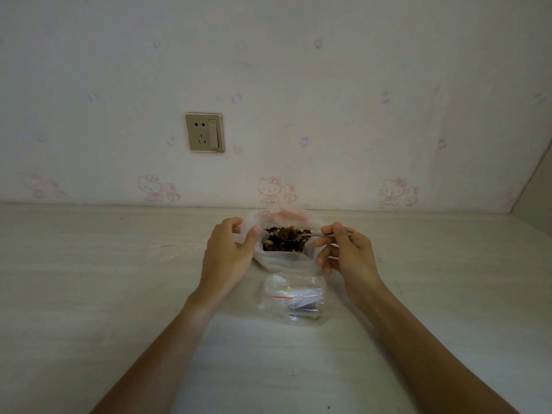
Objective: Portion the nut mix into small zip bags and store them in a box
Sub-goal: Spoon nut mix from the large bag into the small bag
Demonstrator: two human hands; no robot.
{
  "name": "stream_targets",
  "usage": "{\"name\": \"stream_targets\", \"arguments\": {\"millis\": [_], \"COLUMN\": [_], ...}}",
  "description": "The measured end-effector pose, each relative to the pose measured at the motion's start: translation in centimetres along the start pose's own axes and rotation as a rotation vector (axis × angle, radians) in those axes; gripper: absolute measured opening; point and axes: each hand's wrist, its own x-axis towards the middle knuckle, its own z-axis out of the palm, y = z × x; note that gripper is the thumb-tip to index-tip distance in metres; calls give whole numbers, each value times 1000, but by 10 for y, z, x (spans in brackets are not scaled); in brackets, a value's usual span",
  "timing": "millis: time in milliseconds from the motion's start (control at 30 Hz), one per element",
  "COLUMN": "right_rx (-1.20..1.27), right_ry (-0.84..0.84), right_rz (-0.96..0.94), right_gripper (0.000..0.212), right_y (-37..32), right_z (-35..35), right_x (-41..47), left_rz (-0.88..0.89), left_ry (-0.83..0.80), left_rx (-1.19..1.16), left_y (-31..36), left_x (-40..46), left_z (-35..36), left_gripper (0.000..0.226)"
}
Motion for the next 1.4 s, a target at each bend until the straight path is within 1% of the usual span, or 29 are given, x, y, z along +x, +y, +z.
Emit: {"name": "stream_targets", "arguments": {"millis": [67, 100, 200, 267, 367, 400, 433, 533, 600, 633, 700, 833, 933, 1000, 1067, 1100, 1267, 1333, 1400], "right_rx": [-22, -24, -19, -13, -2, 3, 1, -34, -79, -112, -209, -527, -726, -808, -785, -732, -278, -185, -163], "right_ry": [-6, -12, -39, -54, -72, -83, -93, -120, -149, -166, -207, -365, -442, -451, -418, -388, -175, -81, -13], "right_rz": [-9, -10, -19, -27, -29, -32, -32, -21, -11, -16, -67, -284, -457, -566, -611, -599, -360, -265, -214], "right_gripper": [34, 34, 35, 35, 36, 36, 36, 37, 38, 39, 40, 39, 37, 34, 33, 33, 39, 40, 41], "right_y": [-4, -6, -13, -18, -25, -28, -30, -36, -37, -37, -37, -36, -37, -39, -41, -42, -41, -38, -34], "right_z": [-3, -5, -10, -15, -25, -29, -33, -43, -46, -47, -49, -51, -52, -51, -48, -46, -34, -29, -25], "right_x": [-4, -5, -13, -21, -35, -40, -45, -59, -68, -73, -81, -93, -97, -97, -95, -93, -75, -60, -43], "left_rz": [10, 19, 32, 54, 80, 79, 73, 67, 88, 103, 129, 141, 175, 210, 241, 247, 216, 179, 147], "left_ry": [56, 55, -61, -156, -244, -270, -303, -406, -432, -431, -420, -387, -356, -338, -325, -319, -294, -266, -194], "left_rx": [72, 76, 62, 96, 174, 195, 201, 189, 190, 173, 106, -52, -107, -89, -18, 14, 141, 137, 139], "left_y": [-2, -2, -2, 0, 7, 9, 9, 8, 6, 7, 9, 16, 21, 21, 20, 19, 15, 12, 10], "left_x": [-4, -7, -17, -25, -36, -39, -41, -46, -46, -45, -45, -46, -48, -49, -49, -49, -47, -44, -40], "left_z": [-7, -10, -17, -19, -18, -17, -16, -14, -12, -12, -13, -16, -18, -19, -19, -18, -18, -17, -17], "left_gripper": [34, 31, 28, 40, 71, 73, 68, 34, 17, 13, 13, 14, 16, 18, 18, 17, 15, 23, 37]}}
